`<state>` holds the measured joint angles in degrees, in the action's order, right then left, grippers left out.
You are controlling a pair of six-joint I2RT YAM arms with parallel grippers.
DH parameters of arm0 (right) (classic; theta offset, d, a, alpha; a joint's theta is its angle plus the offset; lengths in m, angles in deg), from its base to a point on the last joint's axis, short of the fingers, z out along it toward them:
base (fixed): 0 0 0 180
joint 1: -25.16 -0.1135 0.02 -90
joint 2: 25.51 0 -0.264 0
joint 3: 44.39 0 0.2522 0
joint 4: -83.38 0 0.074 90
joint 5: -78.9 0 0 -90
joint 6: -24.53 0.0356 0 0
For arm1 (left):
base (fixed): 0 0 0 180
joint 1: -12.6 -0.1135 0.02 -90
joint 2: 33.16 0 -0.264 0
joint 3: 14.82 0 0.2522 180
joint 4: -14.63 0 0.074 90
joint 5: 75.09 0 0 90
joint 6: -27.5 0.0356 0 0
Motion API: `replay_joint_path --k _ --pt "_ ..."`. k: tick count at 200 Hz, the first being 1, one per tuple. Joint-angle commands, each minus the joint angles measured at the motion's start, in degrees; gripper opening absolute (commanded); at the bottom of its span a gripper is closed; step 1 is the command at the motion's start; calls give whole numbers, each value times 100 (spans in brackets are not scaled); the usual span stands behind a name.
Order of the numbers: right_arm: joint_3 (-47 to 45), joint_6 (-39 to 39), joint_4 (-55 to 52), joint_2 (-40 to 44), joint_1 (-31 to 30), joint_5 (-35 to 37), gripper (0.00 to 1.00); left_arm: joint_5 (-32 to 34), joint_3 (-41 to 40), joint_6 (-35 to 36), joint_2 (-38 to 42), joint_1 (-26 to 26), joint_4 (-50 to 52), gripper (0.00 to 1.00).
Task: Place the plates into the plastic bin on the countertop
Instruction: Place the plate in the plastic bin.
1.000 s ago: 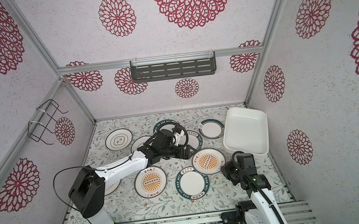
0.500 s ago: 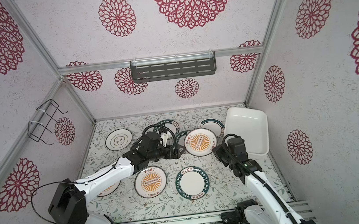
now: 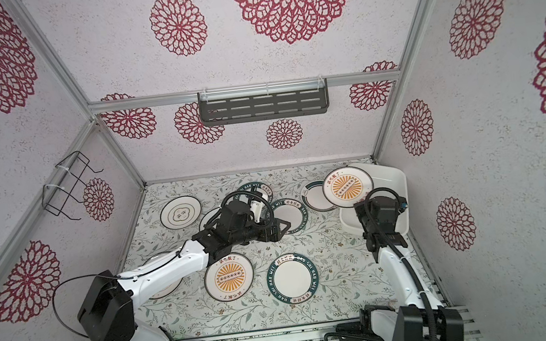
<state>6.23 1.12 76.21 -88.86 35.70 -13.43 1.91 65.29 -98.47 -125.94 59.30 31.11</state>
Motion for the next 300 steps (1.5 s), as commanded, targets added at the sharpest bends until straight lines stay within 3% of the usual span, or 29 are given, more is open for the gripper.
replay_joint_path --k 1,41,170,300 --pt "157 35 781 -175 521 -234 0 15 300 125 -257 157 18 97" --pt "104 165 1208 -773 838 255 0 8 570 97 -613 250 64 97" --pt "1181 807 1883 -3204 876 454 0 309 793 150 -729 270 351 97" --pt "1702 699 907 -3748 696 633 0 719 327 -78 -271 280 281 97"
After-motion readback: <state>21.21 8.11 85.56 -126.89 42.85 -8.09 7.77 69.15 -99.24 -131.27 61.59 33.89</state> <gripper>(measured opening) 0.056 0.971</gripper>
